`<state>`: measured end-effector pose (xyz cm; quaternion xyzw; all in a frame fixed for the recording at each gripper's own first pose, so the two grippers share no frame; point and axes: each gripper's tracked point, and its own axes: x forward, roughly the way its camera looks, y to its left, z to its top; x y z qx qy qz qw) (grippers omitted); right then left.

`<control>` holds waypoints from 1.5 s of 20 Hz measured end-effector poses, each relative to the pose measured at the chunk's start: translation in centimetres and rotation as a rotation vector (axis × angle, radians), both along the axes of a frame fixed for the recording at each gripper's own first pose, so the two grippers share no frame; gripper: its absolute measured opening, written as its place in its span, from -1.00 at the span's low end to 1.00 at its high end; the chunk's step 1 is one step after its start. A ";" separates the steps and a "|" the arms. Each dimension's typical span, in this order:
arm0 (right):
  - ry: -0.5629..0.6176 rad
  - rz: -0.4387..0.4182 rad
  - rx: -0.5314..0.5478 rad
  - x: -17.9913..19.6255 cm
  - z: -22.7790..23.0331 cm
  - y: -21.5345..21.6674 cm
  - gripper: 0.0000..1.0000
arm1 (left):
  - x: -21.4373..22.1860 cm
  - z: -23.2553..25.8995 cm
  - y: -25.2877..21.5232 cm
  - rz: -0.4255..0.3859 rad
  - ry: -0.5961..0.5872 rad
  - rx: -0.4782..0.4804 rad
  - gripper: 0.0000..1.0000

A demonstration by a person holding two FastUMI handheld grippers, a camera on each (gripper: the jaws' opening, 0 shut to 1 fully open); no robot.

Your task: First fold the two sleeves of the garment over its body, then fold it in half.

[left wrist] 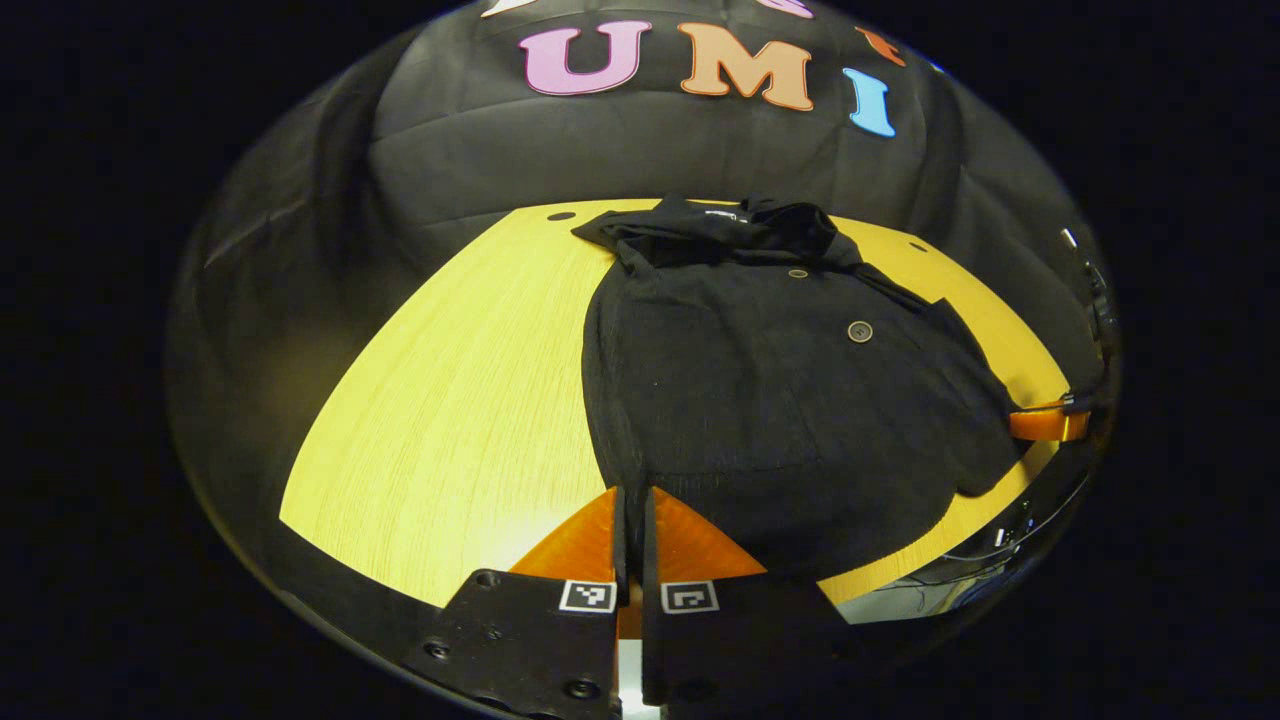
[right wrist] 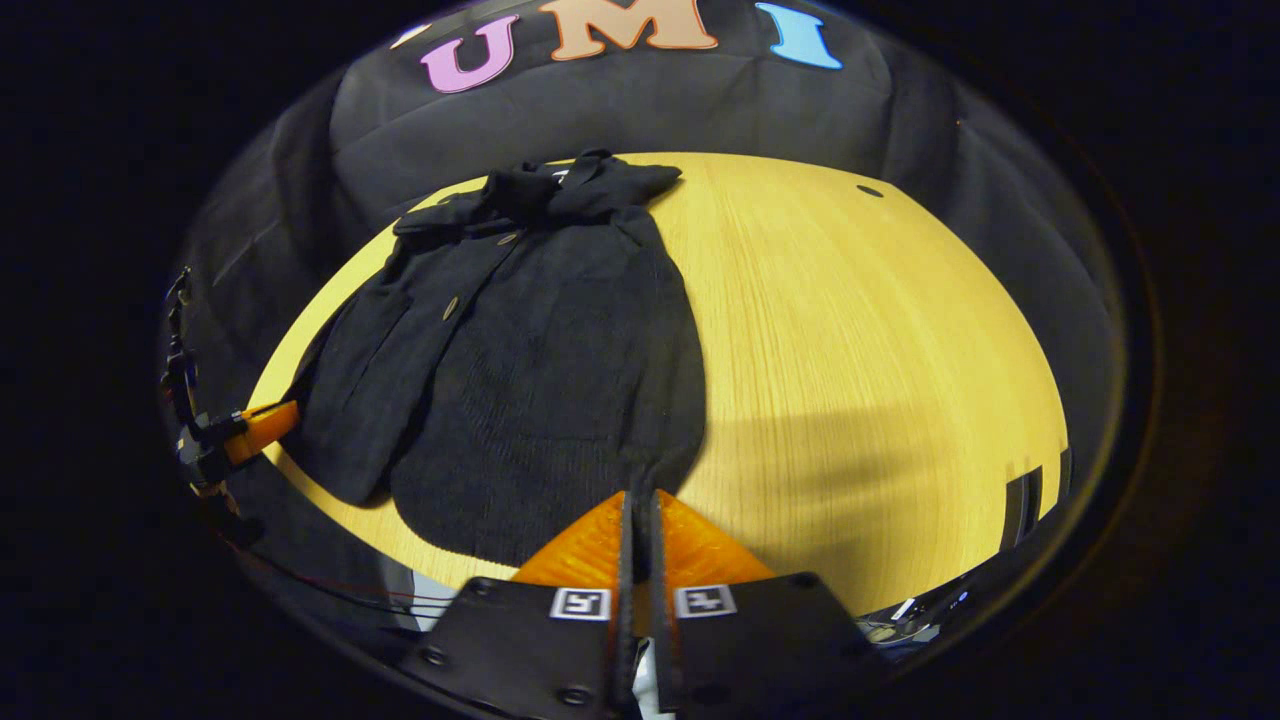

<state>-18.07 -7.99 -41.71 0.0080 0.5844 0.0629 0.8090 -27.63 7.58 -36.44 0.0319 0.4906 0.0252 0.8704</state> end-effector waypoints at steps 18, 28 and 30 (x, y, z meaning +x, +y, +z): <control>-0.416 0.185 0.157 10.0 13.4 0.4 -0.95 | 9.1 12.6 -3.8 0.097 -0.198 -0.064 -1.00; -0.616 0.113 0.147 20.8 20.9 1.2 -1.00 | 19.0 18.2 -0.7 0.079 -0.374 -0.073 -1.00; -0.644 0.114 0.129 22.8 22.0 1.7 -0.95 | 21.6 18.8 -0.3 0.064 -0.408 -0.095 -1.00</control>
